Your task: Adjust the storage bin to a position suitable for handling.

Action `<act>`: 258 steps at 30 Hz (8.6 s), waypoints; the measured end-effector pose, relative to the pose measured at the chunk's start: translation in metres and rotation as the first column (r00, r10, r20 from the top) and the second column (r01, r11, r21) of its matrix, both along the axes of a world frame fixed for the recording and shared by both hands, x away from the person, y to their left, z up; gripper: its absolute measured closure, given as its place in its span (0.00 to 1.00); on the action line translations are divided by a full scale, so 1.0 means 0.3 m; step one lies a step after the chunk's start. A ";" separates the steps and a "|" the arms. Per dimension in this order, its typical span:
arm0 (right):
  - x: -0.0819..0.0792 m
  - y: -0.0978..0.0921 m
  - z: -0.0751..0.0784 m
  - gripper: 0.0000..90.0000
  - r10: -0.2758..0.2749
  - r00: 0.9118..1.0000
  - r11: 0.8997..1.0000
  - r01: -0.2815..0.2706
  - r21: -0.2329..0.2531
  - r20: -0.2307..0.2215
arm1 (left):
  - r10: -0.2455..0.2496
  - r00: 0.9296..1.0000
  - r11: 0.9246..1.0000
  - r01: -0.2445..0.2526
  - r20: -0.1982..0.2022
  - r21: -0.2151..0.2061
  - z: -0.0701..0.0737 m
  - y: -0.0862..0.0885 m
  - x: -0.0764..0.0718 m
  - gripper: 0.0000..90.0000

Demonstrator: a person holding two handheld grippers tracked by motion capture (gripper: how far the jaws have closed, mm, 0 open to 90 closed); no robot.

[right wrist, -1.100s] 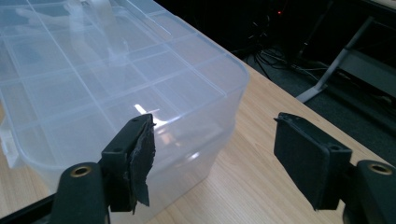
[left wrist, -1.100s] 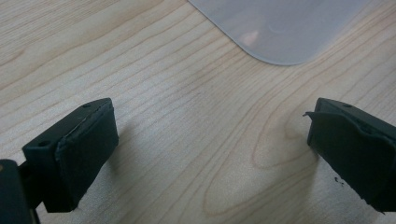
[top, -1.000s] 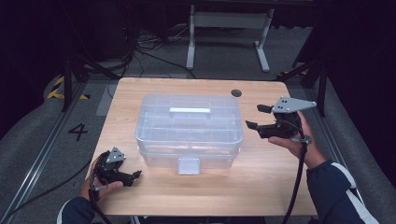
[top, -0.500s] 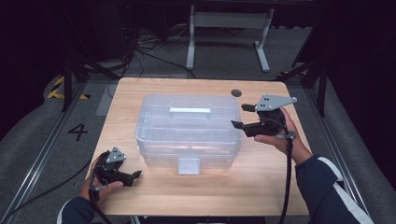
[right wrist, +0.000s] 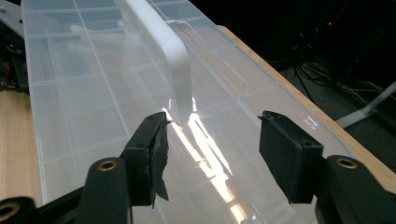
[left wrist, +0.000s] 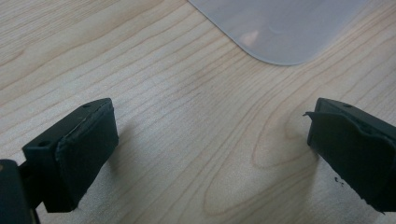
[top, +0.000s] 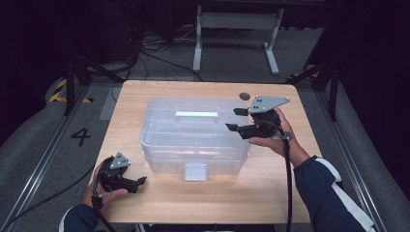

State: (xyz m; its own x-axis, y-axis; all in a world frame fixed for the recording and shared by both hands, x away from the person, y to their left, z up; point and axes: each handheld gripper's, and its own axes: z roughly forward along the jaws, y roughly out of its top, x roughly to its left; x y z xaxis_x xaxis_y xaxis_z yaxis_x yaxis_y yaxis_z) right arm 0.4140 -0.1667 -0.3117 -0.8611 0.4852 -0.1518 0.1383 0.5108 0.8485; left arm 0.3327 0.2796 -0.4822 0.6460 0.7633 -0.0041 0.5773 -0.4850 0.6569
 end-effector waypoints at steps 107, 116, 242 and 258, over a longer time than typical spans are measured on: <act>0.048 0.102 0.133 0.67 -0.037 0.994 0.998 0.043 -0.054 0.104 | 0.033 0.965 0.992 -0.001 0.261 -0.123 0.323 -0.106 -0.043 0.92; -0.003 -0.016 0.142 0.57 -0.105 0.985 0.994 0.108 -0.015 0.138 | 0.025 0.960 0.993 0.008 0.280 -0.118 0.329 -0.105 -0.040 0.92; 0.077 -0.084 0.015 0.93 -0.462 0.821 0.882 0.387 0.267 0.335 | -0.012 1.000 1.000 0.012 0.021 -0.010 0.015 0.024 -0.091 0.28; 0.178 -0.092 0.045 0.94 -0.460 0.848 0.879 0.392 0.272 0.264 | -0.015 0.999 1.000 0.016 0.038 -0.024 0.007 0.032 -0.084 0.25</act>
